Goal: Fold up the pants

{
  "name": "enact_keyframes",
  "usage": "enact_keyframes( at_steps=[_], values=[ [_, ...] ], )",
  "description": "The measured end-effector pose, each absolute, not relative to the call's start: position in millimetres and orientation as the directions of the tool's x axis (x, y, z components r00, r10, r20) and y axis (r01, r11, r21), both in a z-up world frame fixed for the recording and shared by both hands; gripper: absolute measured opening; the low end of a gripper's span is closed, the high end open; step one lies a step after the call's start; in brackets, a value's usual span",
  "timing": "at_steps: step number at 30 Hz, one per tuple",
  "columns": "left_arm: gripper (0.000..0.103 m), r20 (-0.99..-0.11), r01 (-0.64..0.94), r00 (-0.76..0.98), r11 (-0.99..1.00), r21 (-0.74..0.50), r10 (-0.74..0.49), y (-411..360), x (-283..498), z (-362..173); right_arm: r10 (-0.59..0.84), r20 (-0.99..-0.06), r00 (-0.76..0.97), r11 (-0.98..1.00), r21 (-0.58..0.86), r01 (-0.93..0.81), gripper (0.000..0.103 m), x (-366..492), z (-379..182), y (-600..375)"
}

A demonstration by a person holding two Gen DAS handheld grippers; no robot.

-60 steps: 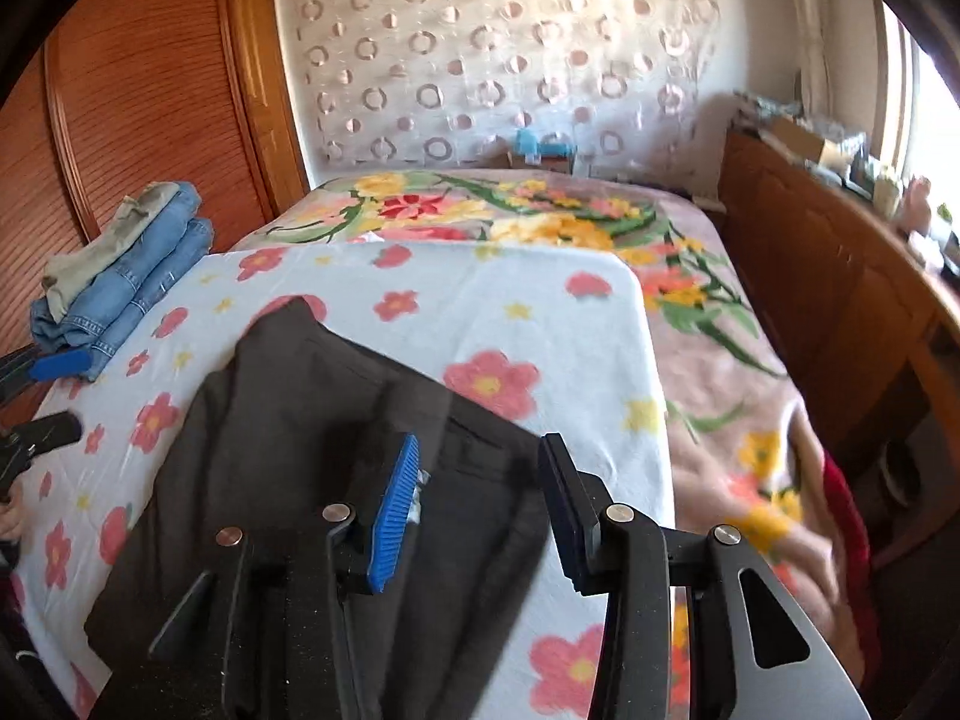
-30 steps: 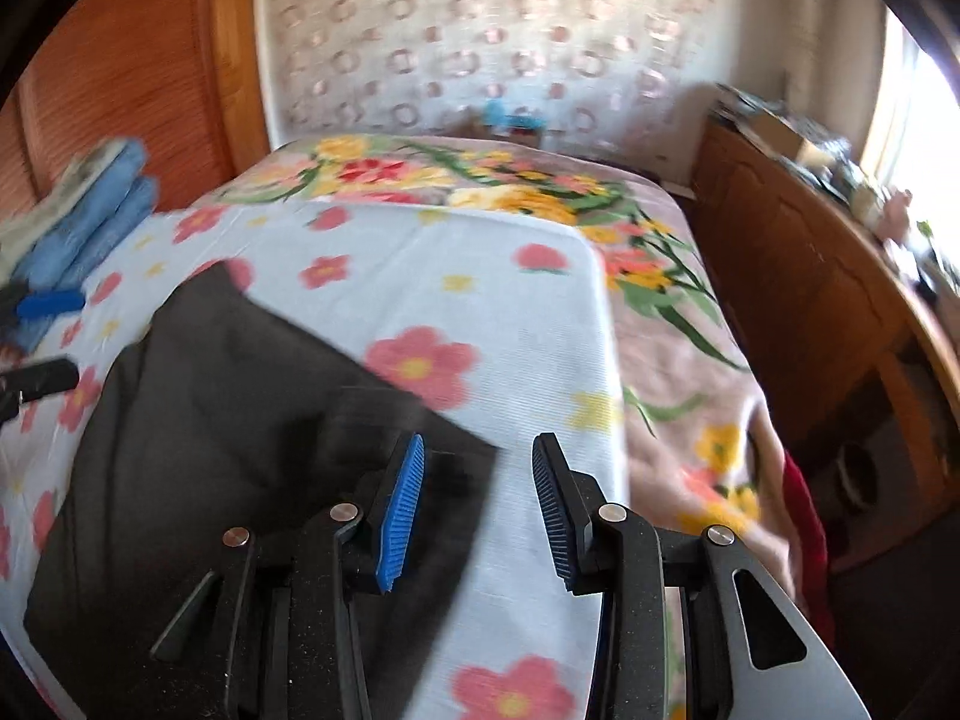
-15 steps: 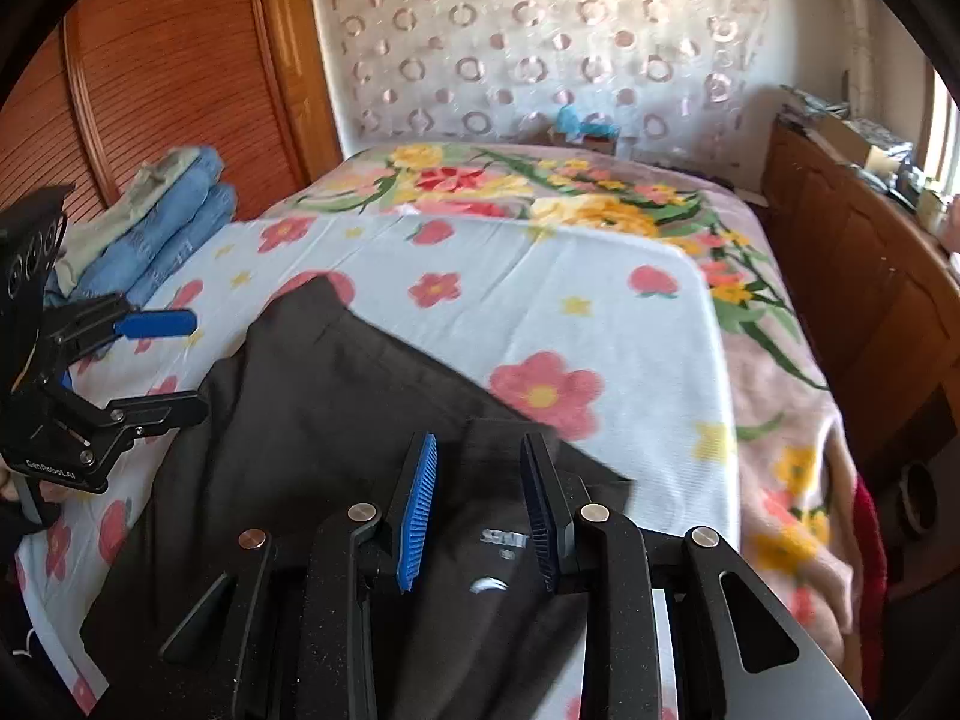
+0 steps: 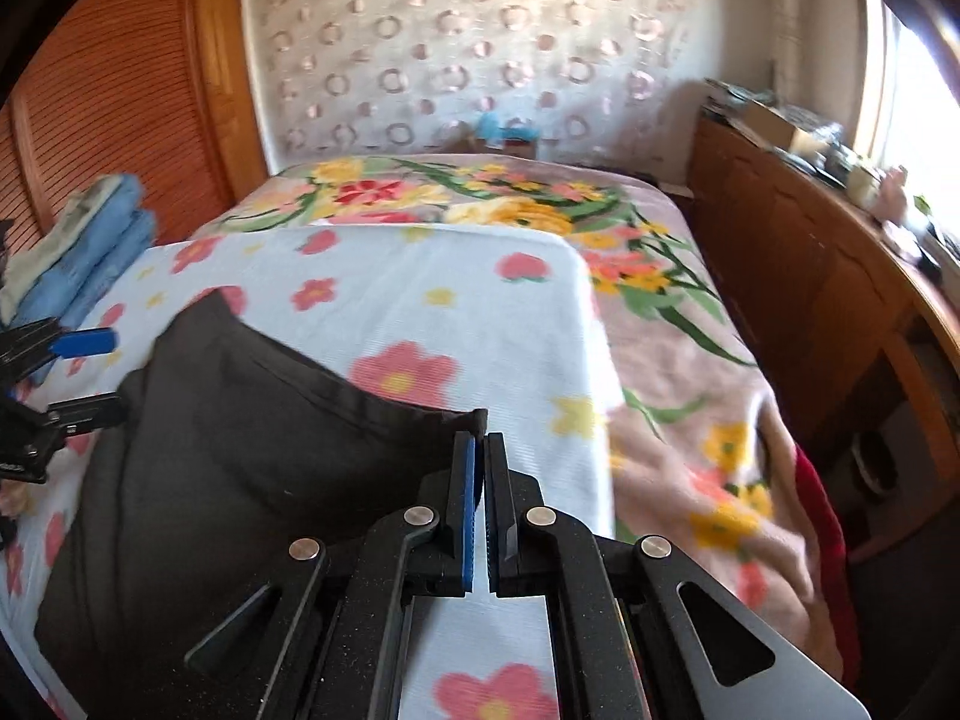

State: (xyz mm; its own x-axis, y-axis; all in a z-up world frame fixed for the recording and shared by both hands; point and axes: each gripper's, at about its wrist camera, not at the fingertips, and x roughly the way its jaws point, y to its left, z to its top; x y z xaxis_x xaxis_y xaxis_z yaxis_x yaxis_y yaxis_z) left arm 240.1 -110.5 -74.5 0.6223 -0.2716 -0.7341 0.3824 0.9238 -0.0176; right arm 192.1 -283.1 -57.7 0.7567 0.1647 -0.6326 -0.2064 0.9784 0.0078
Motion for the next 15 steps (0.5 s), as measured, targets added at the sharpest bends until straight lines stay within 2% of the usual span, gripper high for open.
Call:
enact_keyframes(
  at_steps=[6, 9, 15],
  values=[
    [0.080, -0.732, 0.386, 0.623, 0.922, -0.019, -0.275, -112, 237, -73, 0.178, -0.640, 0.747, 0.974, 0.006, -0.227, 0.002, 192, -58, -277],
    [0.080, -0.729, 0.385, 0.625, 0.922, -0.022, -0.279, -112, 232, -70, 0.169, -0.636, 0.753, 0.974, -0.007, -0.225, 0.022, 187, -52, -269],
    [0.080, -0.712, 0.392, 0.639, 0.920, -0.024, -0.291, -112, 216, -61, 0.201, -0.616, 0.762, 0.971, 0.020, -0.240, 0.029, 161, -47, -269]
  ],
)
